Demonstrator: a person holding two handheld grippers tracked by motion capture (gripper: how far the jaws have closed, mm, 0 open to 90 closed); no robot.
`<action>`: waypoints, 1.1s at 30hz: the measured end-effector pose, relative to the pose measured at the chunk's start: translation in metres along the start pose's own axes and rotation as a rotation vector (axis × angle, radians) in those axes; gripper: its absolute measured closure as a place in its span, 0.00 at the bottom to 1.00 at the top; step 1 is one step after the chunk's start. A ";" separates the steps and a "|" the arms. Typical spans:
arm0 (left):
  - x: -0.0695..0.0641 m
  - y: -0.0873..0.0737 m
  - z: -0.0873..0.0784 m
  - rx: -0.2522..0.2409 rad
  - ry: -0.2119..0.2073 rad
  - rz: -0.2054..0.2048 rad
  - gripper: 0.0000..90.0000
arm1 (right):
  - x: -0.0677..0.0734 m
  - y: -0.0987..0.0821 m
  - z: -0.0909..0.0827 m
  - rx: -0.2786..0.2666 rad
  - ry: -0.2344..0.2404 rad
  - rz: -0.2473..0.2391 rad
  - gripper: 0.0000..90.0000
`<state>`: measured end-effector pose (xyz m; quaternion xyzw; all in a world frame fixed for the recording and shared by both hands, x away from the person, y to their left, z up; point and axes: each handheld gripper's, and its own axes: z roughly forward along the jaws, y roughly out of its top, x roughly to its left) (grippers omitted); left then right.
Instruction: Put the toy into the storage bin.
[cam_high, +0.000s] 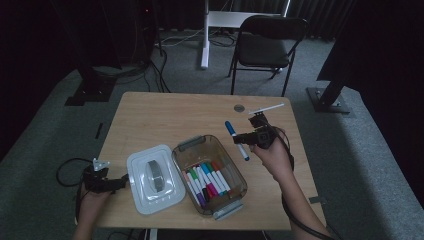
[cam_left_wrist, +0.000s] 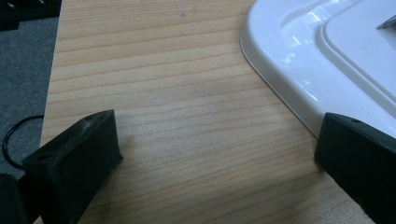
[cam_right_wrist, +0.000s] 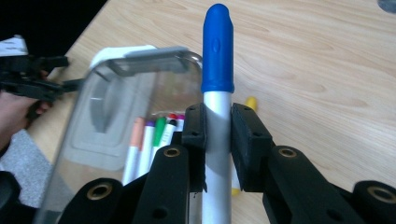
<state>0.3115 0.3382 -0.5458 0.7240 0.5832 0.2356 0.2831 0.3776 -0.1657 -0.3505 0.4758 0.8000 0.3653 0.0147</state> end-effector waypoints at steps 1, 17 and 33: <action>0.000 0.000 0.000 0.000 0.000 0.000 0.01 | 0.003 0.001 -0.001 -0.004 0.007 -0.008 0.85; 0.000 0.000 0.000 0.000 0.000 -0.001 0.01 | 0.051 0.004 0.020 0.035 0.103 -0.089 0.85; 0.000 0.000 0.000 0.002 -0.001 0.000 0.01 | 0.083 -0.010 0.061 0.132 0.169 -0.124 0.85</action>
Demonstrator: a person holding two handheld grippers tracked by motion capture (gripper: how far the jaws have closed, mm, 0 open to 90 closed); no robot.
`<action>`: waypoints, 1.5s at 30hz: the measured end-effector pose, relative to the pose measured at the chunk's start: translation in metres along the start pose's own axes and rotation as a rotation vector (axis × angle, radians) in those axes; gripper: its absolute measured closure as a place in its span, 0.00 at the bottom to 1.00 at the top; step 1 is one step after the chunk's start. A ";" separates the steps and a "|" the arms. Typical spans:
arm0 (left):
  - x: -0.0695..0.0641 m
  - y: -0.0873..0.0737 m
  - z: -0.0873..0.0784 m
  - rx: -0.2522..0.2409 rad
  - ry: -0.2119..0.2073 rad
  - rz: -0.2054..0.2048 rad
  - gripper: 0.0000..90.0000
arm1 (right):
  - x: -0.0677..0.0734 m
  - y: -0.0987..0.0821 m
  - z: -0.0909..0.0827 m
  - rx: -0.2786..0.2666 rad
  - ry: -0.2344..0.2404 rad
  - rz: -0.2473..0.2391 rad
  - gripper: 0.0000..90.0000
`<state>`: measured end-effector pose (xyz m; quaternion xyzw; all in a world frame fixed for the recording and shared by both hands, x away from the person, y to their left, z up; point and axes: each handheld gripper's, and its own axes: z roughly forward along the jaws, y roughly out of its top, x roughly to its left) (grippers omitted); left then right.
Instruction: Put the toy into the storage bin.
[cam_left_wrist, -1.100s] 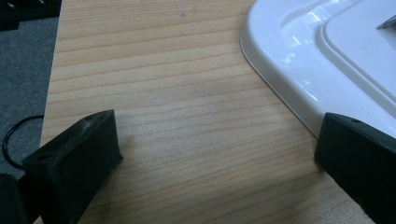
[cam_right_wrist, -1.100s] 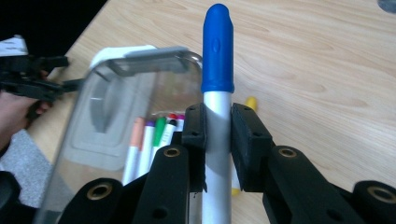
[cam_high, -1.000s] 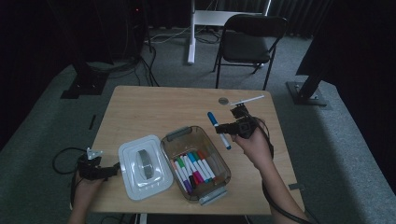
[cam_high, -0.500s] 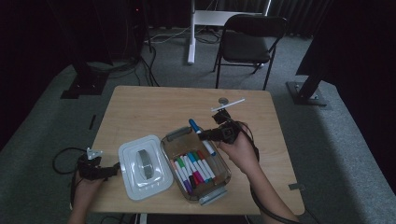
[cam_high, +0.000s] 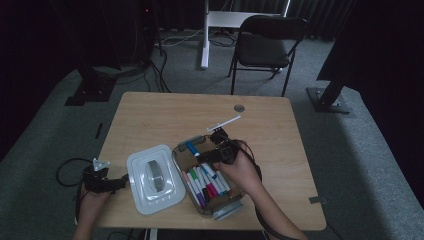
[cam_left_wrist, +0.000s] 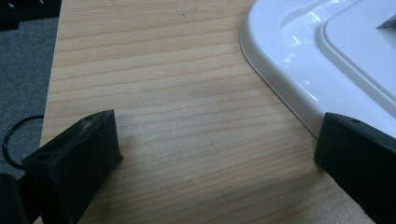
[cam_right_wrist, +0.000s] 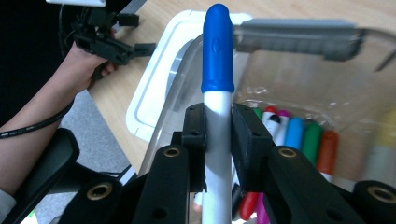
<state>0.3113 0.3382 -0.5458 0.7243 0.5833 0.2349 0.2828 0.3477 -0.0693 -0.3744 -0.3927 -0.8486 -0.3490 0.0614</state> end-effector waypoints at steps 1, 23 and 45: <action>0.000 0.000 0.000 0.000 0.000 0.000 0.01 | 0.000 -0.001 0.004 0.009 0.002 -0.002 0.85; 0.000 0.000 0.000 -0.004 0.001 0.000 0.01 | 0.004 -0.015 0.070 0.208 0.005 0.004 0.85; 0.000 0.000 0.000 -0.002 0.000 0.000 0.01 | -0.003 -0.020 0.103 0.350 -0.036 -0.017 0.80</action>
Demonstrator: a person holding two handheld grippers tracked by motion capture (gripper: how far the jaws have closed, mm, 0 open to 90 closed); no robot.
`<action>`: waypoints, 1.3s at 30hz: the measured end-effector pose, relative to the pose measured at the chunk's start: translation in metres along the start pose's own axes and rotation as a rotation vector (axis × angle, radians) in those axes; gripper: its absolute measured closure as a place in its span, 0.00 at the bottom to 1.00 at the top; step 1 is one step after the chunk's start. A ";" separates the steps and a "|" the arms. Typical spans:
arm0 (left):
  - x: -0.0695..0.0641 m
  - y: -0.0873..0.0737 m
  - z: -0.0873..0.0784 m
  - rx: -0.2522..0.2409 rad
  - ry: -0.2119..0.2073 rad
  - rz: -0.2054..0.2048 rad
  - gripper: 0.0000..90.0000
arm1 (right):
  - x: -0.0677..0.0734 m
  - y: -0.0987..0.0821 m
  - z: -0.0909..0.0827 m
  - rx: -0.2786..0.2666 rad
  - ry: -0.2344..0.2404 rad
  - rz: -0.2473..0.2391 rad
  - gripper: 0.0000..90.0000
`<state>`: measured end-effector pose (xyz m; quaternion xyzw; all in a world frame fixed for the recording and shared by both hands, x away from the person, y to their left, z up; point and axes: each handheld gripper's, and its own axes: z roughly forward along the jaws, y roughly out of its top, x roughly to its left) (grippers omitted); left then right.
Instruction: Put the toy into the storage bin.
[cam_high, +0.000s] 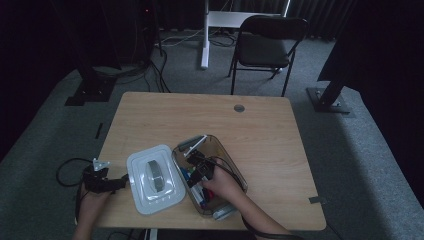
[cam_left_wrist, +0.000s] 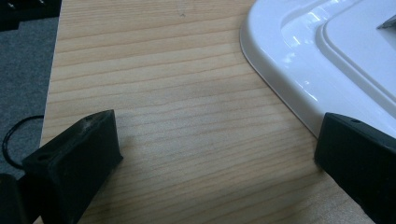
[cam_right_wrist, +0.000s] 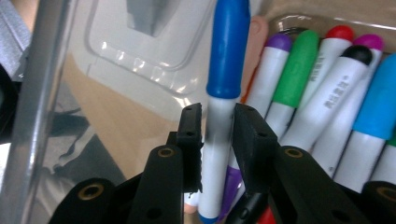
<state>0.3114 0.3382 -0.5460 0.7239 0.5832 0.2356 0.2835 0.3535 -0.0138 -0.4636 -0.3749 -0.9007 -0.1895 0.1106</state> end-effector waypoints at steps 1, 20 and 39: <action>0.000 0.000 0.000 0.000 0.000 0.000 0.01 | -0.001 0.000 -0.002 -0.009 0.003 0.002 0.79; 0.000 0.000 0.000 0.000 0.000 0.000 0.01 | -0.021 -0.025 -0.098 -0.281 -0.031 0.003 0.65; 0.000 0.000 0.000 0.000 0.000 0.002 0.01 | -0.082 -0.046 -0.129 -0.427 -0.073 0.058 0.60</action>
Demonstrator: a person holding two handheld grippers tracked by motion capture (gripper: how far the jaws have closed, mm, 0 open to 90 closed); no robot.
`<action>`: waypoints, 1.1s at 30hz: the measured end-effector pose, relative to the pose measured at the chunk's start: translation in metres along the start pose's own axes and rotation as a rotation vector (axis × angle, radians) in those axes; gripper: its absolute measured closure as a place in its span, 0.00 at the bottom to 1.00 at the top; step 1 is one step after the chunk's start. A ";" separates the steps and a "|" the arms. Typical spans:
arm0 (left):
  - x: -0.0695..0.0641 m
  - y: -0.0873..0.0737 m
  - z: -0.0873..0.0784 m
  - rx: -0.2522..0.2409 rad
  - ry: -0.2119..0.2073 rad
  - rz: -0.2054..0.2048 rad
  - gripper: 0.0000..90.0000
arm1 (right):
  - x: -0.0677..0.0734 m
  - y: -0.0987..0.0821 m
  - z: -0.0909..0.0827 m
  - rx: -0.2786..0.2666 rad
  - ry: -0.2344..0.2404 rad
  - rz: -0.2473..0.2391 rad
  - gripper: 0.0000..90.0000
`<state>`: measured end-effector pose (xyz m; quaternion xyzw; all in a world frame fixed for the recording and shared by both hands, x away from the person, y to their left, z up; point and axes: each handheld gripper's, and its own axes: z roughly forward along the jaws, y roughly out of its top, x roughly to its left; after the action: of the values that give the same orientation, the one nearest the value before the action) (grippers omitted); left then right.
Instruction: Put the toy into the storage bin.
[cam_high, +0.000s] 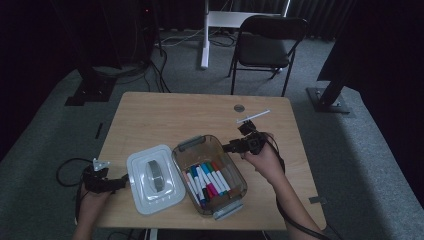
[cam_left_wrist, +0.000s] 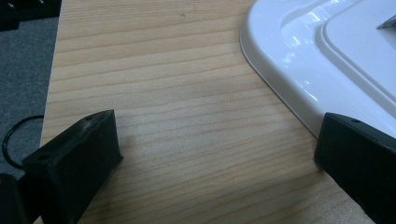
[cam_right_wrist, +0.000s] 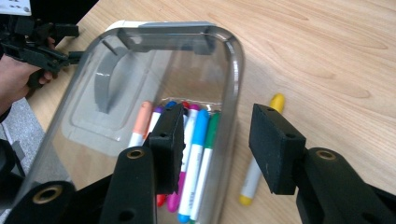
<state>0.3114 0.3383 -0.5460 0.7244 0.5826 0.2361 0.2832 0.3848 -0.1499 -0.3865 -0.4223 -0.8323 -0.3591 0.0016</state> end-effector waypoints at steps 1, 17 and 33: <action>0.000 0.000 0.000 0.001 0.000 0.001 0.01 | -0.002 -0.001 0.000 -0.011 -0.001 0.003 0.60; 0.000 0.000 0.000 0.000 0.000 -0.001 0.01 | -0.059 -0.021 0.039 0.011 -0.039 0.062 0.56; 0.000 0.000 0.000 0.000 0.000 -0.002 0.01 | -0.066 -0.036 0.103 0.147 -0.046 0.070 0.59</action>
<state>0.3114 0.3381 -0.5460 0.7238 0.5833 0.2357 0.2835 0.4328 -0.1489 -0.5049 -0.4581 -0.8408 -0.2871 0.0261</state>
